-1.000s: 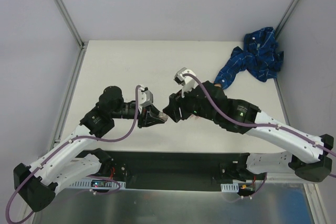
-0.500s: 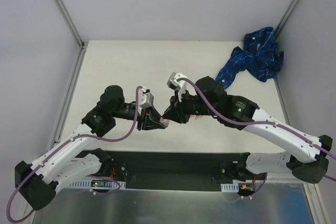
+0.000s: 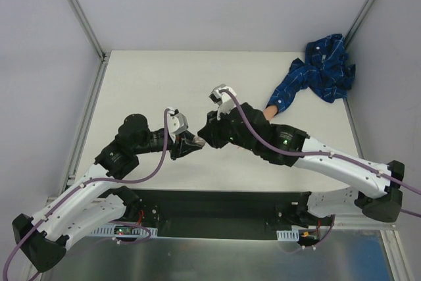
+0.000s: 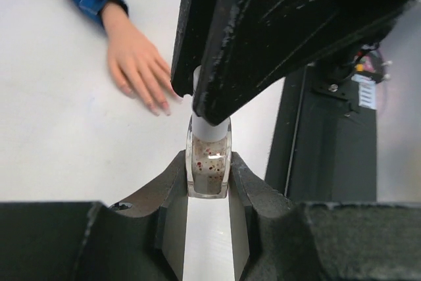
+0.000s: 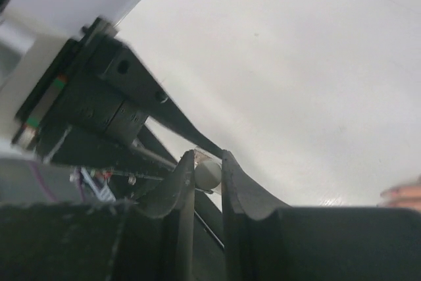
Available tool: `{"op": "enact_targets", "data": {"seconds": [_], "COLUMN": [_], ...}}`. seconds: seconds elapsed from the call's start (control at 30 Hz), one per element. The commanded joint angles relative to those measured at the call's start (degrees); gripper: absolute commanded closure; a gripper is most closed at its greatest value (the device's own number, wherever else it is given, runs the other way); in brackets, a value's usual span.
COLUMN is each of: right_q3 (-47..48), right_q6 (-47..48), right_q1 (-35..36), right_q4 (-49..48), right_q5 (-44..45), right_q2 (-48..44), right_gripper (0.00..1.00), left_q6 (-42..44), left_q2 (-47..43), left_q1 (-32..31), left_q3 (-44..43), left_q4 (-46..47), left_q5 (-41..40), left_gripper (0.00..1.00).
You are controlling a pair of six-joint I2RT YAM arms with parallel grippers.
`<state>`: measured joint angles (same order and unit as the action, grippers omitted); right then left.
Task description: Paint the nails
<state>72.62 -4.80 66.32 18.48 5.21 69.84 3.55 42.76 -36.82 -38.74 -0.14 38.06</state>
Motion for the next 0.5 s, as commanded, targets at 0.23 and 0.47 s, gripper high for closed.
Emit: {"op": "enact_targets", "data": {"seconds": [0.23,0.47], "right_q3": [9.64,7.19], "right_q6": [-20.44,-5.96], "right_q1": [14.45,12.96], "right_q4": [10.87,7.62], "right_q5": [43.83,34.36], "right_q2": [8.64,2.15], "right_gripper": [0.99,0.5], "left_q6": [2.34,1.55], "left_q2": [-1.28,0.74], "left_q1": [0.34,0.34], "left_q3": [-0.63,-1.51], "left_q4": [4.8,4.62], "left_q5": [-12.32,-3.8], "left_gripper": [1.0,1.0]}}
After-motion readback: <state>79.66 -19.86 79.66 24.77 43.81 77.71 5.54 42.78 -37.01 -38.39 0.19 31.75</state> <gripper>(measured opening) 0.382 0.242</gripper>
